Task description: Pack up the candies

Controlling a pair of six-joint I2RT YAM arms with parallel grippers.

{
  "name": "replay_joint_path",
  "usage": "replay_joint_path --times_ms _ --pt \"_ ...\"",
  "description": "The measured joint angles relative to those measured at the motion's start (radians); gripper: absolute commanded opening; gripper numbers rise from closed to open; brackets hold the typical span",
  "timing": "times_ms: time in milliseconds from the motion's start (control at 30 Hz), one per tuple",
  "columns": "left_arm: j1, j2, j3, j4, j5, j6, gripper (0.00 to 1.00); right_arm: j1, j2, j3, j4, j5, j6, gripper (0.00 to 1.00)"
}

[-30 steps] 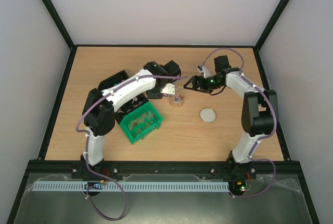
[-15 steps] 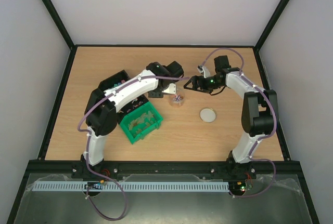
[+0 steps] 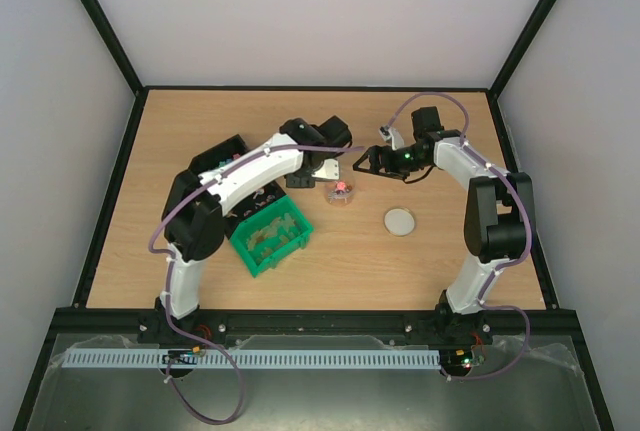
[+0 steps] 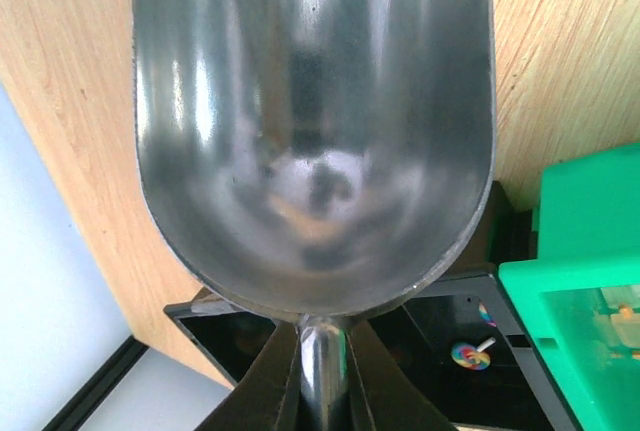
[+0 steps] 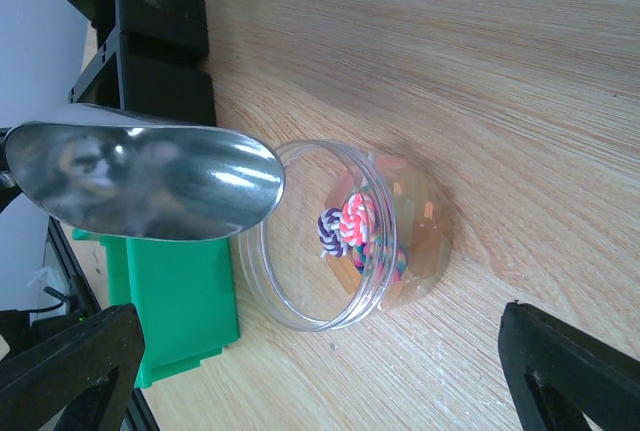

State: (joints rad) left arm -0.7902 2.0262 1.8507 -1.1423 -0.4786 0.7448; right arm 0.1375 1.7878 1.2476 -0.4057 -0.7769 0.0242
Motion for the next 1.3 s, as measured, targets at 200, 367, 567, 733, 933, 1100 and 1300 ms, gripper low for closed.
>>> replay_joint_path --times_ms 200,367,567,733,933,1100,1300 --pt "0.027 -0.039 0.0 0.0 0.089 -0.039 0.02 0.0 -0.009 0.0 0.0 0.005 0.001 0.99" --pt "0.085 -0.116 0.0 0.014 0.192 -0.085 0.02 0.0 -0.022 0.006 0.0 0.008 0.001 0.99" --pt "0.218 -0.213 0.0 0.08 0.402 -0.17 0.02 0.0 -0.024 0.034 -0.006 0.011 -0.003 0.99" --pt "0.366 -0.298 -0.015 0.154 0.6 -0.26 0.02 0.0 -0.046 0.065 -0.008 0.011 -0.01 0.99" --pt "0.547 -0.424 -0.146 0.207 0.758 -0.299 0.02 0.0 -0.066 0.079 -0.01 0.011 -0.009 0.99" --pt "0.676 -0.496 -0.29 0.217 0.836 -0.291 0.02 0.0 -0.056 0.114 -0.013 0.008 -0.009 0.99" --pt "0.805 -0.58 -0.428 0.217 0.892 -0.247 0.02 0.0 -0.047 0.135 -0.014 0.001 -0.01 0.99"
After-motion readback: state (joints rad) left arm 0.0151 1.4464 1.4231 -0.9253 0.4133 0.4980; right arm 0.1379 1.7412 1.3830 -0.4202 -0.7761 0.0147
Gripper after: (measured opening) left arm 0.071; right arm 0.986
